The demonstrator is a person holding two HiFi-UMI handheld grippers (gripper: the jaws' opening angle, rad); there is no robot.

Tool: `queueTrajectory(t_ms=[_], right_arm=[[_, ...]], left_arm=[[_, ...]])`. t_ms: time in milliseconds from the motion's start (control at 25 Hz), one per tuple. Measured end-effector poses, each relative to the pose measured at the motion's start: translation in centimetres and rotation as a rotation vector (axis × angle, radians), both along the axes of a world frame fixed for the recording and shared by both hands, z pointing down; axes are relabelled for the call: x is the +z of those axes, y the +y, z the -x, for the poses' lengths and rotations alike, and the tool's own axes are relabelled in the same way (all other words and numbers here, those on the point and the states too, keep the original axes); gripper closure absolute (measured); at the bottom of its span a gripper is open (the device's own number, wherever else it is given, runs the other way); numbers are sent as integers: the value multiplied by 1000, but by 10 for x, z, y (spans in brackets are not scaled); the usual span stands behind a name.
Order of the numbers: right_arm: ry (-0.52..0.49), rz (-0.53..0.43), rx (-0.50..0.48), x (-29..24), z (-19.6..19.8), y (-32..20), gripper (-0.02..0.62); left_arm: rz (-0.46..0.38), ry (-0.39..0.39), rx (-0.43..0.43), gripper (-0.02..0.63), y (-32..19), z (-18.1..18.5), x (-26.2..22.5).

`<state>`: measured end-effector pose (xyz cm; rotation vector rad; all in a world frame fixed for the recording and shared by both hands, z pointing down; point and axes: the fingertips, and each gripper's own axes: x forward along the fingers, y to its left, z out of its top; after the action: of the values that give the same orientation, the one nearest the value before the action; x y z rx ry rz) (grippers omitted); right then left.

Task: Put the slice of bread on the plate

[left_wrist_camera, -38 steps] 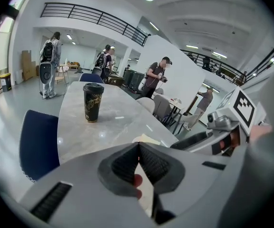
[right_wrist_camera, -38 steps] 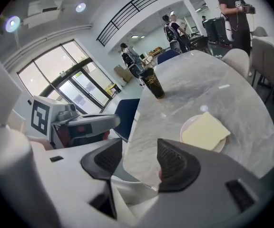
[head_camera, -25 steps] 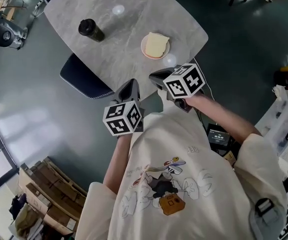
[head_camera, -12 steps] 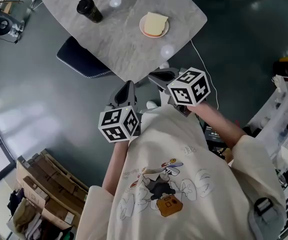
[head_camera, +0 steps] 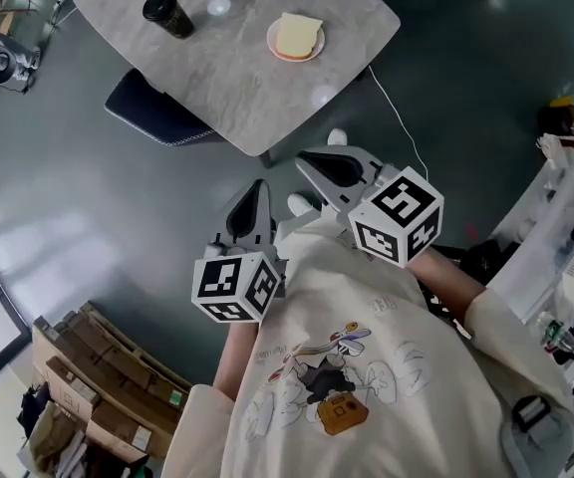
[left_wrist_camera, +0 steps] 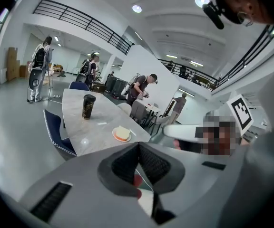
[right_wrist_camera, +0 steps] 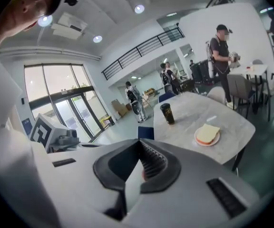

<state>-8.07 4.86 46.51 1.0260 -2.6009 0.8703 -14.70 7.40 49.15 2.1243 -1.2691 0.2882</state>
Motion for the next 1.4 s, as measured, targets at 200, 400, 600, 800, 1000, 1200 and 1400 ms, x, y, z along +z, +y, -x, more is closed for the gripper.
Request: queueTrajectory(t_ms=[200,400,600,800,1000,1200,1400], right_arm=[[-4,-130,31,-24,-18,16,589],[11,-170,2,-33,-49,23,589],[25,-202,10,-47,-91,50,589],[33,-233,93,-55,-145,68,589],[43,-248,104,-56,-177,90,589],[60,-245,104,-48,-194,99,589],[40,-285,133,-54,-211,96,589]], left_arm=[[37,20,-15,595,20,-20,4],[17,19,-77,595,14,-45,-14],[13,16,-65,595,36,-92,-26],[17,3,-31,595,55,-148,-28],[12,-12,-6,595,70,-186,-30],[-29,-26,4,595,70,-210,-38],[-40,-36,26,595,70,-227,-40]])
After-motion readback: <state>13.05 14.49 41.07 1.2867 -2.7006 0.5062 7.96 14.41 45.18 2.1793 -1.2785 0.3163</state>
